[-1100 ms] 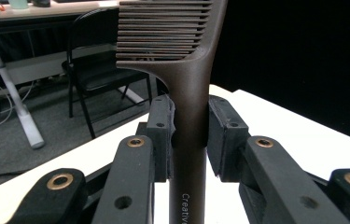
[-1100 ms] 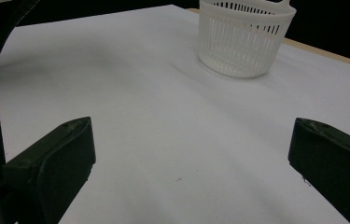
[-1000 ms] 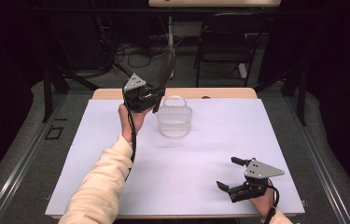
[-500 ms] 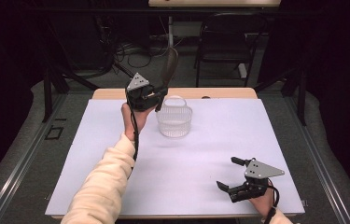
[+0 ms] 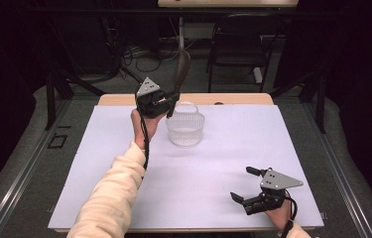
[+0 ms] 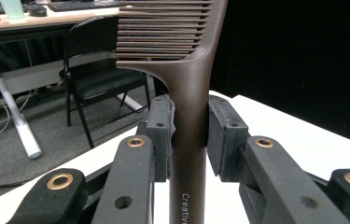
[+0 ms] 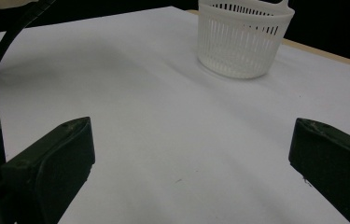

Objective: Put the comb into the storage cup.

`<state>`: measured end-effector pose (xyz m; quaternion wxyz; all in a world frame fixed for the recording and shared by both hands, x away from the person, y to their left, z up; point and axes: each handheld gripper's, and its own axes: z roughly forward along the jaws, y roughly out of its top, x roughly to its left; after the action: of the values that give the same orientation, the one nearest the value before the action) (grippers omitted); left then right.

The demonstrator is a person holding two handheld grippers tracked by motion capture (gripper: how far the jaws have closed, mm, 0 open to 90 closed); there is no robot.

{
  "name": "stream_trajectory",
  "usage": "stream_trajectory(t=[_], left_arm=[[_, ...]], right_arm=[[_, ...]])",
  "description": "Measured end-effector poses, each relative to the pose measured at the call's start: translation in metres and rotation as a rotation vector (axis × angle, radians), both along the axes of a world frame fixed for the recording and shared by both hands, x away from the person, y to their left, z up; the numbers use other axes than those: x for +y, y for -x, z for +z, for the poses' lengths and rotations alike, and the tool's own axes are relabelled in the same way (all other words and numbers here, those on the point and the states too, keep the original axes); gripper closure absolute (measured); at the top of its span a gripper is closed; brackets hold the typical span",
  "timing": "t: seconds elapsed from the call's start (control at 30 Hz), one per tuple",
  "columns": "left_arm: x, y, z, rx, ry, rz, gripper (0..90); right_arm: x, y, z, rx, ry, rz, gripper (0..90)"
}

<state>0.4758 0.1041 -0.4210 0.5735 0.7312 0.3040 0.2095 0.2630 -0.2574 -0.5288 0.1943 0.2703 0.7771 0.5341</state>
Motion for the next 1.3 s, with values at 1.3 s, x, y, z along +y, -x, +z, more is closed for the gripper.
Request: stream_trajectory(t=[1.3], left_arm=[[-0.01,-0.006,-0.016,0.002,0.009,-0.018,72.7]], right_arm=[[0.0,0.0,0.0,0.001,0.004,0.009,0.0]])
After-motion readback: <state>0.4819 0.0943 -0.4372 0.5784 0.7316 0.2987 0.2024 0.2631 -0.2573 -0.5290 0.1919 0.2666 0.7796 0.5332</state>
